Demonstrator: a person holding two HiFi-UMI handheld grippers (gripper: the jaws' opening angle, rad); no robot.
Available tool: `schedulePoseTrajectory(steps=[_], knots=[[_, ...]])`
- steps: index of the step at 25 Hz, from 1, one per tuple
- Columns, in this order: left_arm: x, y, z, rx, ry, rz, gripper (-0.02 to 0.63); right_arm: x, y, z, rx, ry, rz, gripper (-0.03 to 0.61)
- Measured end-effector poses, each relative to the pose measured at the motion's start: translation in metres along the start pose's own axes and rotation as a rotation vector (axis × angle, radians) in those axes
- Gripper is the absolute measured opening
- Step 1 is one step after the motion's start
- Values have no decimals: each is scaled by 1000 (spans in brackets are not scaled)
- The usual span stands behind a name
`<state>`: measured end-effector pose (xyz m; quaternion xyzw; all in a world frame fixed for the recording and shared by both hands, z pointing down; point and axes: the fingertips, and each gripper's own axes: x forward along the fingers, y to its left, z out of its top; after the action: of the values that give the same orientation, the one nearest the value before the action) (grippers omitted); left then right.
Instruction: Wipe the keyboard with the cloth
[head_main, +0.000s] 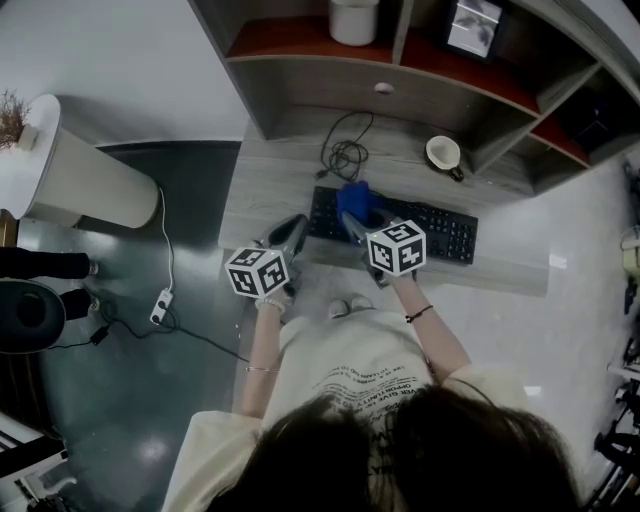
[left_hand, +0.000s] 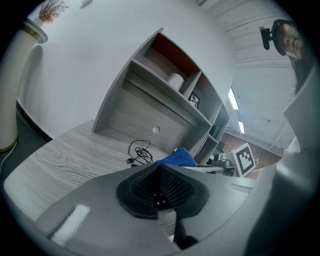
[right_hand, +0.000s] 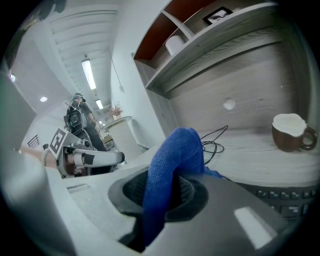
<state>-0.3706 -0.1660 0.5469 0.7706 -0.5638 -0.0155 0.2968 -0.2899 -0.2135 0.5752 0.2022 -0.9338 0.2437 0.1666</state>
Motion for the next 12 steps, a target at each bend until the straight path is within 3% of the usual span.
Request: schedulePoseTrajectory(steps=[12], knots=[[-8, 10, 2, 12, -6, 4, -12, 19, 13, 2, 12, -14, 18, 58]])
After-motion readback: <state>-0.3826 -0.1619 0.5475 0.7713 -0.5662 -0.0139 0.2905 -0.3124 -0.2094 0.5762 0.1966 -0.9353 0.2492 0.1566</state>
